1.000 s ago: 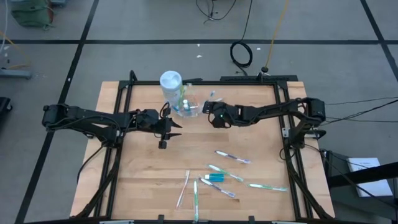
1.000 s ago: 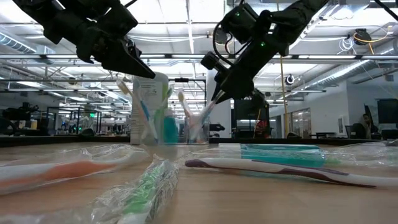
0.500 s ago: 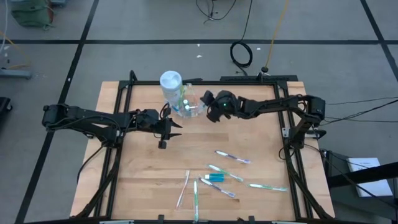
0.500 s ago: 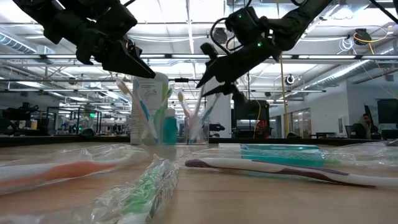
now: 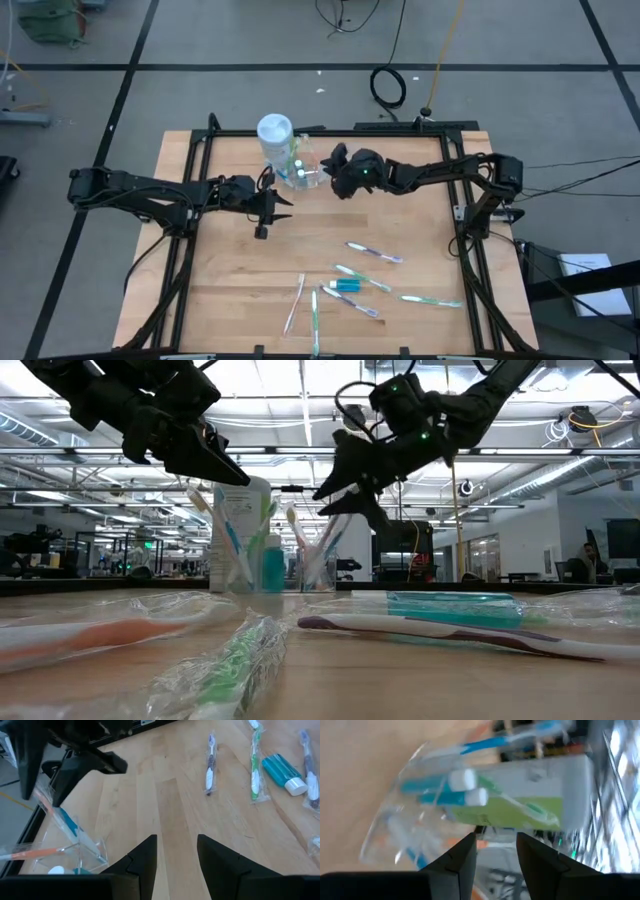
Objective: Pick & Place toothbrushing station
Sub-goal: Put the orange toothbrush into the transparent organizer
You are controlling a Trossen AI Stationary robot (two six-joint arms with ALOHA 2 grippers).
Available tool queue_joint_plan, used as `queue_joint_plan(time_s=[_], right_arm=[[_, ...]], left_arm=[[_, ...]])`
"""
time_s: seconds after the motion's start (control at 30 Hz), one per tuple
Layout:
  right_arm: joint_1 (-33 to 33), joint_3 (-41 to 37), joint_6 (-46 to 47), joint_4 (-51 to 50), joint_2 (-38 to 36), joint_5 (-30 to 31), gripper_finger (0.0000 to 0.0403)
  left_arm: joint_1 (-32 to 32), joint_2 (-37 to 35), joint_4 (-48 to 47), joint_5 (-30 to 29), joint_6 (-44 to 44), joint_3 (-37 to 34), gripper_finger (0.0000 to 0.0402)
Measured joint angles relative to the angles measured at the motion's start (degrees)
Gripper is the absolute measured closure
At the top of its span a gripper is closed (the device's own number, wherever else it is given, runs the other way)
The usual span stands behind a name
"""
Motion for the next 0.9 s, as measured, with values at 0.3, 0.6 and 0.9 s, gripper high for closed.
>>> queue_joint_plan(time_s=[0.3, 0.6, 0.9], right_arm=[[7.8, -0.3, 23.5, 0.1, -2.0, 22.0, 0.0281], [5.3, -1.2, 37.3, -1.4, -11.6, 25.6, 0.0291], [-5.1, -4.3, 68.3, -9.4, -16.2, 3.9, 0.0291]], left_arm=[[0.0, 0.0, 0.7, -1.4, 2.8, 0.1, 0.0256], [0.9, 0.0, 1.5, -11.5, 5.0, 1.1, 0.0256], [1.9, 0.0, 1.3, -9.9, 4.5, 1.1, 0.0256]])
